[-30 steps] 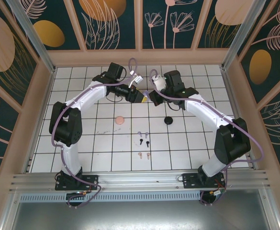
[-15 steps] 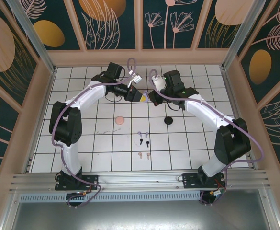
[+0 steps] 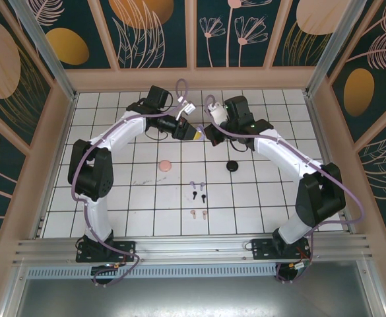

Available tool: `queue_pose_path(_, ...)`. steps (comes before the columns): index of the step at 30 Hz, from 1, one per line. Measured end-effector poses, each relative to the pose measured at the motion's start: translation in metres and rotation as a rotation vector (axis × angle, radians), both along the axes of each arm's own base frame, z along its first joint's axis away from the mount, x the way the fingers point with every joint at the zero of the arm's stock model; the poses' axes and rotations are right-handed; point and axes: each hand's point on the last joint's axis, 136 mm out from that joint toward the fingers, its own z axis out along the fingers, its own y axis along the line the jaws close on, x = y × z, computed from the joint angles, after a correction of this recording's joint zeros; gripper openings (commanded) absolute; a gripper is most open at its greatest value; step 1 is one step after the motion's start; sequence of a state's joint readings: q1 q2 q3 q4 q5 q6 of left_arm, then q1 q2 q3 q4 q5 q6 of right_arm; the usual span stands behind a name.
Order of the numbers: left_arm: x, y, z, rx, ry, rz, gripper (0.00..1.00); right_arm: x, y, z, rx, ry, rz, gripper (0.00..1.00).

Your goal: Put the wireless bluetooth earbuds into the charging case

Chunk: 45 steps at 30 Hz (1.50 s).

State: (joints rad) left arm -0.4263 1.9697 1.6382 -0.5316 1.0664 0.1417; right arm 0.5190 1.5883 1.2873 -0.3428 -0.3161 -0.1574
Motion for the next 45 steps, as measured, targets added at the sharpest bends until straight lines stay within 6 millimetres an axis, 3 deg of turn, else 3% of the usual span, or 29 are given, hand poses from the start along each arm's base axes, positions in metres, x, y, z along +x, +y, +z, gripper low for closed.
queue_pose_path(2, 0.002, -0.001, 0.001, -0.002, -0.002, -0.001, 0.31, 0.001, -0.001, 0.001, -0.005, -0.007, -0.003, 0.00)
queue_pose_path(6, 0.002, -0.002, 0.001, -0.003, 0.003, -0.007, 0.18, 0.002, -0.002, 0.002, -0.017, -0.017, -0.002, 0.00)
queue_pose_path(10, 0.002, -0.001, 0.000, -0.003, 0.002, -0.009, 0.00, 0.003, -0.003, 0.002, -0.024, -0.021, -0.005, 0.00)
queue_pose_path(12, 0.002, -0.002, 0.000, -0.003, 0.002, -0.009, 0.00, 0.003, -0.003, 0.003, -0.025, -0.021, -0.008, 0.06)
queue_pose_path(15, 0.004, -0.003, 0.000, -0.014, -0.014, -0.009, 0.00, 0.005, -0.004, 0.005, -0.018, -0.013, -0.030, 0.28)
queue_pose_path(19, 0.000, 0.000, -0.016, -0.013, 0.002, 0.025, 0.00, 0.011, -0.006, 0.019, 0.022, -0.013, -0.065, 0.47)
queue_pose_path(24, -0.001, 0.012, -0.036, -0.002, 0.016, 0.128, 0.00, 0.006, -0.022, 0.039, 0.094, -0.005, -0.132, 0.53)
queue_pose_path(29, 0.014, 0.029, -0.022, -0.013, -0.084, 0.289, 0.00, -0.018, -0.041, 0.049, 0.168, 0.042, -0.219, 0.54)
queue_pose_path(32, 0.019, 0.040, 0.002, -0.042, -0.188, 0.385, 0.00, -0.028, -0.044, 0.036, 0.186, 0.115, -0.272, 0.54)
queue_pose_path(37, 0.023, 0.056, 0.041, -0.122, -0.379, 0.513, 0.00, -0.058, -0.034, -0.009, 0.145, 0.273, -0.332, 0.54)
queue_pose_path(40, 0.021, 0.069, 0.046, -0.158, -0.466, 0.588, 0.00, -0.076, -0.022, -0.029, 0.116, 0.344, -0.343, 0.54)
queue_pose_path(45, 0.011, 0.096, 0.037, -0.198, -0.575, 0.731, 0.00, -0.092, -0.007, -0.061, 0.053, 0.415, -0.362, 0.53)
